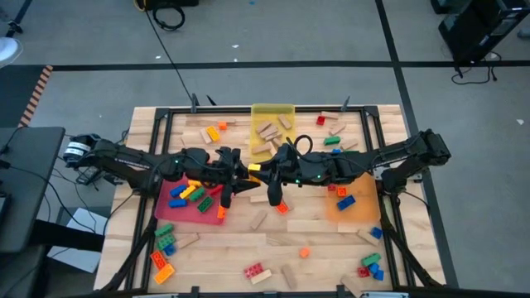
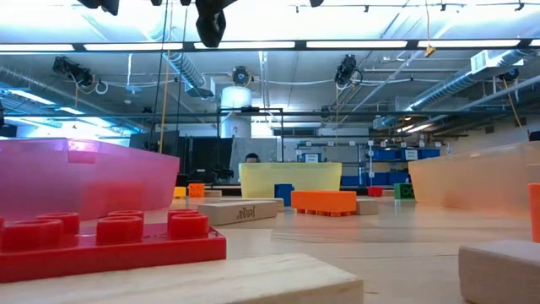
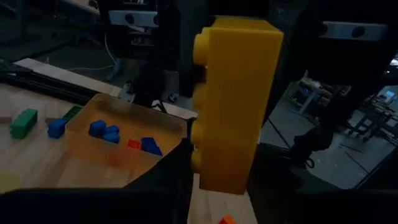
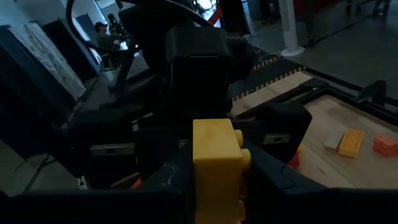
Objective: Sort blocks by size
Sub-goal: Put the 3 stud yellow game piece into the pink bin
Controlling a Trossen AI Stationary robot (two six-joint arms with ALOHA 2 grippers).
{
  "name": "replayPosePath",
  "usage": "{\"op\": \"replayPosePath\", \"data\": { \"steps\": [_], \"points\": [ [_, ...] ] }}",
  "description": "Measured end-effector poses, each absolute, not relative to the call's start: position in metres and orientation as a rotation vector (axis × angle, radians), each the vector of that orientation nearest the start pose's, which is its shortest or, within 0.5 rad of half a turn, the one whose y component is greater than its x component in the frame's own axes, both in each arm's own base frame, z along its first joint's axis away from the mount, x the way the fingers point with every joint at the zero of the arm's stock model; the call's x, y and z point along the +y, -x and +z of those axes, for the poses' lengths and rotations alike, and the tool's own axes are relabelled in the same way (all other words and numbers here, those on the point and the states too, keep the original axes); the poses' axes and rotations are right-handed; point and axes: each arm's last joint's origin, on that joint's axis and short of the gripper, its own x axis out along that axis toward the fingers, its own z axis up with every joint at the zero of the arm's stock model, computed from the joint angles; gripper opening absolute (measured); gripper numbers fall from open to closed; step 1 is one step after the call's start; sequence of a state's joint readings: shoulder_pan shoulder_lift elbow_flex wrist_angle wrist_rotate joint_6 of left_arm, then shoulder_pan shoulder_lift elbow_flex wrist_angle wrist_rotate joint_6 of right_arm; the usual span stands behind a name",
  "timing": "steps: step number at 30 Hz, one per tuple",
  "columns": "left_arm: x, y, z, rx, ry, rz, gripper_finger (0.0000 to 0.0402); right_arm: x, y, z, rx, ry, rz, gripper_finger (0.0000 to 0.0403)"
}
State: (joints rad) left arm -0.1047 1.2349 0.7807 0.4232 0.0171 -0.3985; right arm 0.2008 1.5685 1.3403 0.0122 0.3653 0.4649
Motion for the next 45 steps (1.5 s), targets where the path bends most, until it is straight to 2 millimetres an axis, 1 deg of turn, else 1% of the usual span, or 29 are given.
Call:
{"op": "replayPosePath", "data": {
  "steps": [4,13,16,20,24,28,31,35,38,41,43,45],
  "points": [
    [-0.030,-0.275,0.297,0.049,0.401,-0.124,0.0094,0.063,-0.358,0.350,0.171,-0.402,-0.202,0.0114],
    [-0.029,-0.275,0.297,0.046,0.374,-0.111,0.0099,0.063,-0.358,0.350,0.178,-0.391,-0.206,0.0128],
    [-0.028,-0.275,0.296,0.050,0.347,-0.097,0.0107,0.062,-0.358,0.348,0.193,-0.389,-0.219,0.0145],
    [-0.026,-0.272,0.297,0.058,0.343,-0.087,0.0108,0.060,-0.357,0.343,0.240,-0.408,-0.239,0.0176],
    [-0.019,-0.263,0.300,0.096,0.340,-0.062,0.0104,0.058,-0.350,0.337,0.320,-0.414,-0.286,0.0210],
    [-0.010,-0.243,0.309,0.146,0.343,-0.025,0.0104,0.058,-0.345,0.330,0.406,-0.448,-0.331,0.0242],
    [-0.004,-0.221,0.307,0.265,0.383,0.026,0.0104,0.062,-0.340,0.323,0.480,-0.485,-0.335,0.0258],
    [-0.001,-0.187,0.301,0.446,0.418,0.105,0.0104,0.070,-0.333,0.314,0.578,-0.539,-0.354,0.0269],
    [-0.004,-0.166,0.285,0.679,0.383,0.132,0.0104,0.077,-0.329,0.312,0.604,-0.564,-0.356,0.0269],
    [-0.008,-0.152,0.267,0.932,0.363,0.165,0.0104,0.086,-0.327,0.311,0.613,-0.587,-0.345,0.0264],
    [-0.012,-0.149,0.257,1.064,0.331,0.176,0.0104,0.092,-0.325,0.312,0.614,-0.598,-0.333,0.0261],
    [-0.015,-0.150,0.250,1.159,0.301,0.177,0.0104,0.099,-0.323,0.312,0.608,-0.608,-0.333,0.0257]
  ]
}}
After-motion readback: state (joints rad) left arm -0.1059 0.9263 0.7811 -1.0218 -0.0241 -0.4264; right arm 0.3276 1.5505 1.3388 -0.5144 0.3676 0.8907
